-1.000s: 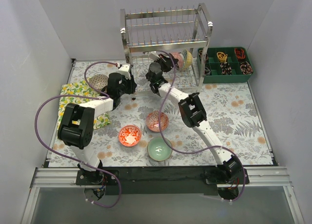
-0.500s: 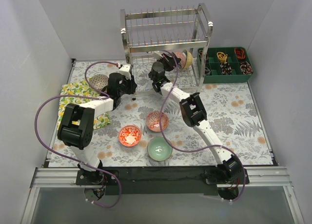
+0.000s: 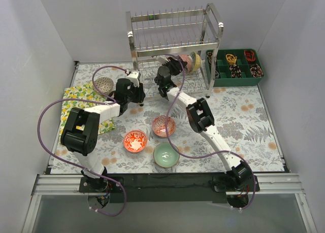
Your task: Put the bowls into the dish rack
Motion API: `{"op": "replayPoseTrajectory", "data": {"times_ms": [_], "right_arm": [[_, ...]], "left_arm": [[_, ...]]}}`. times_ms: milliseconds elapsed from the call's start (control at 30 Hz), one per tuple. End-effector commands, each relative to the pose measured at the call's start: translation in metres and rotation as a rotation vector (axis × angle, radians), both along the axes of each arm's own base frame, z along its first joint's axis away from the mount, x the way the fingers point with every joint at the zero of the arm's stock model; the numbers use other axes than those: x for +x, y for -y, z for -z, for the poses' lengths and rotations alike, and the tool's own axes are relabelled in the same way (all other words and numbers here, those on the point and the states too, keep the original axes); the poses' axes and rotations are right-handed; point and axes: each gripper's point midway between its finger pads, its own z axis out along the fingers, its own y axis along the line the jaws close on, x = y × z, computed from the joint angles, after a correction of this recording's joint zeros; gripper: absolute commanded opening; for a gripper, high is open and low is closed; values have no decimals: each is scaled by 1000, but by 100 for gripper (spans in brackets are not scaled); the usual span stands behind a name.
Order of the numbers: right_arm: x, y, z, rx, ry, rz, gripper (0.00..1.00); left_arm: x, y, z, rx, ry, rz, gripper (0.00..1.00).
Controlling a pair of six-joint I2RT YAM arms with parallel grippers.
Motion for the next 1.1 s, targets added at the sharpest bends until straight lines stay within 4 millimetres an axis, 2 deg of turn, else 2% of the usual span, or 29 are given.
{"op": "replayPoseTrajectory", "data": {"times_ms": [0, 133, 167, 233, 300, 367, 400, 567, 633, 667, 733, 800, 833, 867, 900, 933, 967, 1000, 1033, 1067], "right_arm": [[-7, -21, -27, 54, 84, -53, 38], [-15, -23, -38, 35, 92, -57, 40], [-15, -21, -38, 16, 82, -51, 46], [-19, -23, -47, 19, 99, -60, 48], [-22, -24, -50, 0, 97, -63, 49], [-27, -26, -63, 0, 116, -68, 49], [-30, -29, -61, -16, 105, -75, 49], [-48, -23, -85, -53, 127, -56, 49], [-59, -20, -94, -84, 139, -58, 48], [-65, -16, -103, -90, 158, -50, 48], [-71, -12, -115, -98, 152, -47, 48], [-77, -7, -111, -126, 122, -37, 48], [-82, -2, -119, -124, 126, -29, 48], [-87, 1, -110, -179, 76, -19, 48], [-94, 4, -110, -175, 86, -12, 48], [-102, 7, -116, -185, 85, -7, 48], [-109, 10, -100, -268, 20, -1, 48], [-119, 11, -102, -263, 46, -4, 47], [-127, 12, -103, -291, 23, -4, 48], [-132, 14, -100, -306, -3, -4, 47]], "left_arm": [[-32, 11, 24, -2, -127, 48, 37], [-28, 9, 18, -1, -98, 31, 43], [-27, 8, 16, 0, -90, 26, 43], [-26, 6, 12, 2, -72, 15, 46], [-25, 5, 9, 1, -57, 11, 49], [-25, 1, 9, 11, -44, -5, 54], [-23, 0, 7, 11, -28, -7, 55], [-16, -3, -1, 36, 30, -7, 67], [-12, -7, -10, 48, 74, -23, 77], [-14, -10, -9, 56, 79, -32, 98], [-14, -12, -16, 64, 108, -30, 98], [-19, -14, -23, 60, 122, -33, 98], [-21, -15, -27, 57, 131, -32, 98], [-24, -16, -28, 57, 135, -33, 98], [-30, -18, -26, 58, 130, -33, 98], [-34, -19, -35, 50, 148, -36, 98], [-39, -22, -35, 52, 140, -42, 98], [-46, -26, -30, 57, 130, -49, 98], [-52, -28, -42, 47, 157, -49, 98], [-58, -30, -41, 51, 153, -51, 98]]}}
